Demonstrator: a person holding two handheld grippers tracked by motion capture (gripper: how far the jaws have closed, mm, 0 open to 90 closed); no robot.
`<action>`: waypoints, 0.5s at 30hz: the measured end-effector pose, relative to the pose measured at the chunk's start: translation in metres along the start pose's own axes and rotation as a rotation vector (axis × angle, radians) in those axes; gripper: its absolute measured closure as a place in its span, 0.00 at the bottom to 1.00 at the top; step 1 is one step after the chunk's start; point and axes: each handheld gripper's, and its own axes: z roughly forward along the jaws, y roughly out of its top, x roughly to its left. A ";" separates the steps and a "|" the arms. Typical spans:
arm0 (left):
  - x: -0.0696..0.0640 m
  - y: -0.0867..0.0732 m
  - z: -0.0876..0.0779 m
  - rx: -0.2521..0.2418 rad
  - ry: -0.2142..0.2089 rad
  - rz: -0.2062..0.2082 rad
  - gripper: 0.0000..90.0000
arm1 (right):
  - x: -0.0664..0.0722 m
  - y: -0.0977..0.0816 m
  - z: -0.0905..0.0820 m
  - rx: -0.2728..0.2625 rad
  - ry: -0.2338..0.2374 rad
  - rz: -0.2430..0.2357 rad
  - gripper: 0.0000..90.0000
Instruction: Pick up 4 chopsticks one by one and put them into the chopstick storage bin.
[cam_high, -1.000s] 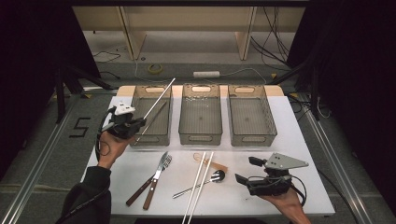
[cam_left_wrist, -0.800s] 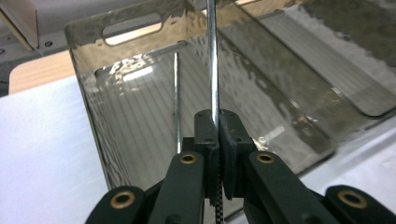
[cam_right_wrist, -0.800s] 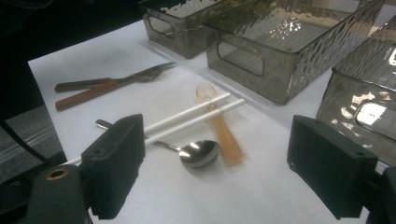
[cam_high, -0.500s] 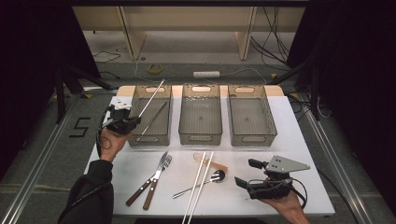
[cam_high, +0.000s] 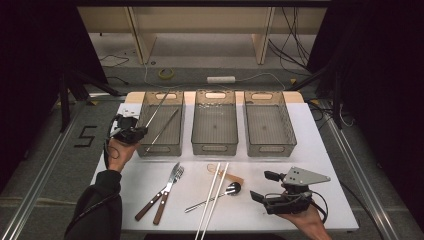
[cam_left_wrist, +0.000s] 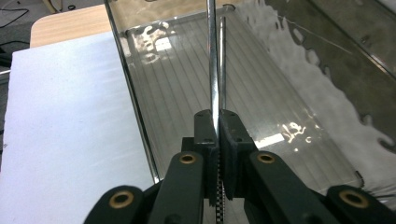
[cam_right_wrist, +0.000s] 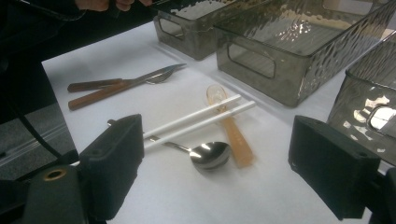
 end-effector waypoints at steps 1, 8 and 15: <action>0.000 0.000 0.001 -0.002 0.002 -0.005 0.95 | 0.000 0.000 0.000 0.000 0.002 -0.001 0.21; 0.001 0.002 -0.002 -0.017 -0.001 -0.031 0.79 | 0.001 0.000 0.001 0.005 0.014 -0.007 0.21; -0.009 0.005 -0.019 -0.009 -0.044 -0.033 0.47 | 0.002 0.001 -0.001 0.001 0.002 -0.007 0.21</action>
